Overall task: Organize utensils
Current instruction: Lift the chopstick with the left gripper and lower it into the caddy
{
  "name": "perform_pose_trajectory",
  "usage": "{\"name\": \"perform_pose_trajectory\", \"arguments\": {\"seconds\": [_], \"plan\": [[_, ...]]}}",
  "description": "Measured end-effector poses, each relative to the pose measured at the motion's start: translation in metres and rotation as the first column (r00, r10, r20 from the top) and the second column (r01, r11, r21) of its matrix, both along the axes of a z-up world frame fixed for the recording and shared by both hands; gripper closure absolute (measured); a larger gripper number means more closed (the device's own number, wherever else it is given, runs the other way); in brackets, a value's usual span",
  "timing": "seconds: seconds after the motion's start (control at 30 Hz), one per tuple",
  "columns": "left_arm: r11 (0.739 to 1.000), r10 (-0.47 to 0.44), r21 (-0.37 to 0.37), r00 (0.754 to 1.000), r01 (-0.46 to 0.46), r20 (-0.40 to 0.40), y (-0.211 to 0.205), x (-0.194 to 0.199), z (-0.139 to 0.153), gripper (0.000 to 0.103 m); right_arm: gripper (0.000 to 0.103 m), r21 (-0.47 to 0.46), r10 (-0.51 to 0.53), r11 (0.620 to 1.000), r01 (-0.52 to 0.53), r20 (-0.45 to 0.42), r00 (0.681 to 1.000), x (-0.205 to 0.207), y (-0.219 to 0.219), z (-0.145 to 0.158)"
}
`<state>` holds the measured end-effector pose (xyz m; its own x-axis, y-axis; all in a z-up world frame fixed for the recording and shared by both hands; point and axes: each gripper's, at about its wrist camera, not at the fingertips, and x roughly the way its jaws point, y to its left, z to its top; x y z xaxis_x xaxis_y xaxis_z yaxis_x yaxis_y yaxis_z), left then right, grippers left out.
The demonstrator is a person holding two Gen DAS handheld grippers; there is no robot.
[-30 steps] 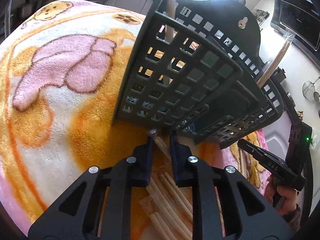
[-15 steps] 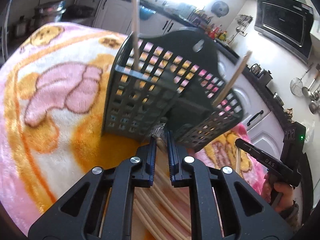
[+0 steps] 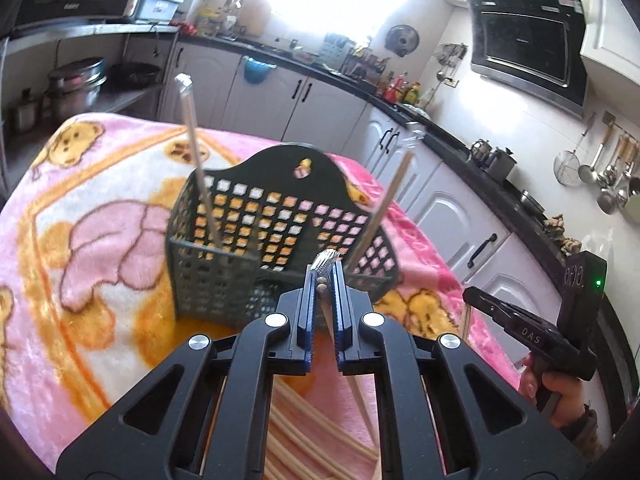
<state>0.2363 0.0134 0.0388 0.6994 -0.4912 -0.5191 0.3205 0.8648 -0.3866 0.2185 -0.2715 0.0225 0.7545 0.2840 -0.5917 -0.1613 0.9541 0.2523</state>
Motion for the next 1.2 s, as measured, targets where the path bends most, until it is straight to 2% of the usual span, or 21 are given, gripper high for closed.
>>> {"name": "perform_pose_trajectory", "arguments": {"seconds": [0.63,1.2], "plan": [[0.996,-0.075,0.055,0.993,0.070,0.086,-0.041,-0.016,0.038,0.100,0.097,-0.046,0.065,0.997,-0.059,0.135,0.989,-0.032,0.012,0.049],[0.990,-0.131,0.074,0.970,0.118,0.204,-0.062,-0.028,0.094,0.100,0.098,-0.066,0.097,0.994,-0.083,0.246,0.965,-0.046,0.031,0.091]]}}
